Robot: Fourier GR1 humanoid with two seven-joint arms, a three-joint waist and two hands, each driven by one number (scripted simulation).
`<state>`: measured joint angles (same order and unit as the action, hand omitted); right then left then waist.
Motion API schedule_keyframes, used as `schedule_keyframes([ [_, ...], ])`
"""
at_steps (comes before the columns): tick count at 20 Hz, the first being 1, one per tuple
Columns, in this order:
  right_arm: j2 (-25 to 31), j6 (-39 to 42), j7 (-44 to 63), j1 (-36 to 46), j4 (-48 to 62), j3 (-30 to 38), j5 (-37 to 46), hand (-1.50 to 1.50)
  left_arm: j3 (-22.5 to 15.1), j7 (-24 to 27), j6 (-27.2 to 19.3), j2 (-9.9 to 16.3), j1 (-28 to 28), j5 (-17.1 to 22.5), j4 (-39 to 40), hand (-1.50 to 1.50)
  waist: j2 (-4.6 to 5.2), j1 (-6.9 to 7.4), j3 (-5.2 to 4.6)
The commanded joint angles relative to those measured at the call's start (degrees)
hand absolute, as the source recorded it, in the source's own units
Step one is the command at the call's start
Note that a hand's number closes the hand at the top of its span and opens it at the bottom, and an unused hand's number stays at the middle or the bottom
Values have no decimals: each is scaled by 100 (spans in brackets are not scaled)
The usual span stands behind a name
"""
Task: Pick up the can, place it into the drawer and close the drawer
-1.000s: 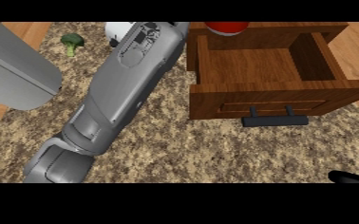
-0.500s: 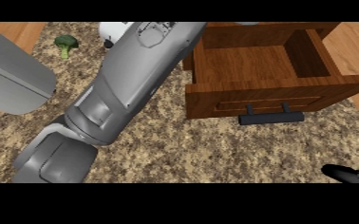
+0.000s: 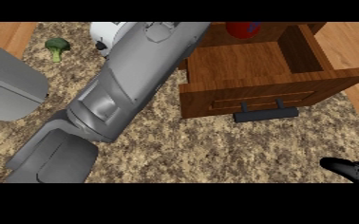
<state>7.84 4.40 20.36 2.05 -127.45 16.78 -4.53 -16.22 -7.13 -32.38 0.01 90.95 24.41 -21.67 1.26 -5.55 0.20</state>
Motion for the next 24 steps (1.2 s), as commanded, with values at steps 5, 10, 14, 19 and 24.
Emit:
schedule_keyframes([
  [5,179,-15,8,323,81,-75,214,-150,-142,252,-441,-1,227,270,389,-150,40,-67,0],
  [10,463,267,-309,387,171,-152,412,-150,-86,407,-527,-1,222,500,422,-150,45,-83,3],
  [14,610,248,-699,535,275,-482,1228,-150,8,428,-440,-1,311,683,471,-150,59,-11,0],
  [19,924,316,-786,854,595,-994,2134,-150,79,649,-466,-1,292,921,436,-150,71,44,-5],
  [24,1152,170,-1161,1335,1393,-1470,3177,-150,29,803,-430,-1,262,995,468,-150,53,178,-5],
])
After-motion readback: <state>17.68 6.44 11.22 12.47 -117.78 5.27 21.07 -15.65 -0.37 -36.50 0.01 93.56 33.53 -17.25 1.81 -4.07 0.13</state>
